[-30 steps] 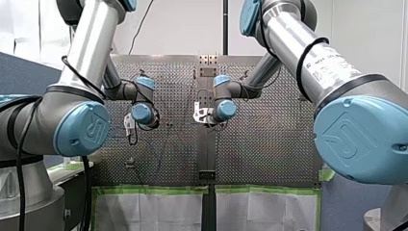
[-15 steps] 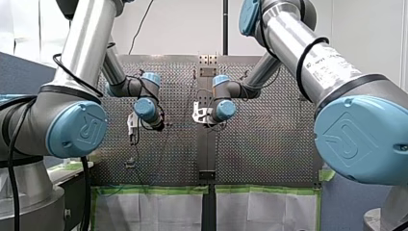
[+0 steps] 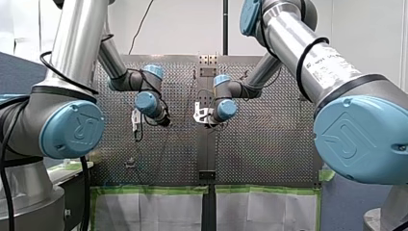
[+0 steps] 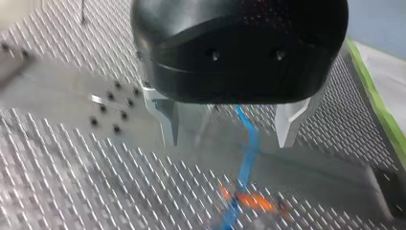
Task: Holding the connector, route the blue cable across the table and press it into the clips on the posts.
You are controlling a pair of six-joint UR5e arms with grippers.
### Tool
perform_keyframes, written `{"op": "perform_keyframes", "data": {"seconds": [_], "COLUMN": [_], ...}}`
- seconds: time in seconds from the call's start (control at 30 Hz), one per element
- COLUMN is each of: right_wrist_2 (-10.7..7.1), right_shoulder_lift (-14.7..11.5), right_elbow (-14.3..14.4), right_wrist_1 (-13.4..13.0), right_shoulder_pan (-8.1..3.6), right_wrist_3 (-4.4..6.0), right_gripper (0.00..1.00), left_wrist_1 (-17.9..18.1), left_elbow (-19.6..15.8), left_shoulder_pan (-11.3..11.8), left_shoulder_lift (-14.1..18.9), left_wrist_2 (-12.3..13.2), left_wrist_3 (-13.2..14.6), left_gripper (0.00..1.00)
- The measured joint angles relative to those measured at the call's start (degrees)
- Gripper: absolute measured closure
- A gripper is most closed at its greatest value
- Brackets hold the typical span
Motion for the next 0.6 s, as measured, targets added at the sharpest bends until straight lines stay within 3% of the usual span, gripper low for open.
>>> {"op": "perform_keyframes", "data": {"seconds": [0.27, 0.6], "right_wrist_2": [0.03, 0.0], "right_shoulder_lift": [-0.28, -1.23], "right_elbow": [-0.02, -0.02], "right_wrist_1": [0.5, 1.05], "right_shoulder_pan": [-0.18, -0.43], "right_wrist_3": [-0.06, 0.1], "right_gripper": [1.0, 1.0], "left_wrist_1": [1.07, 4.4], "left_elbow": [-0.14, 1.6], "left_shoulder_pan": [-1.95, -3.6], "left_shoulder_lift": [0.84, -3.82], "left_wrist_2": [0.98, -0.87], "left_wrist_3": [-0.44, -0.76], "left_gripper": [0.0, 0.0]}}
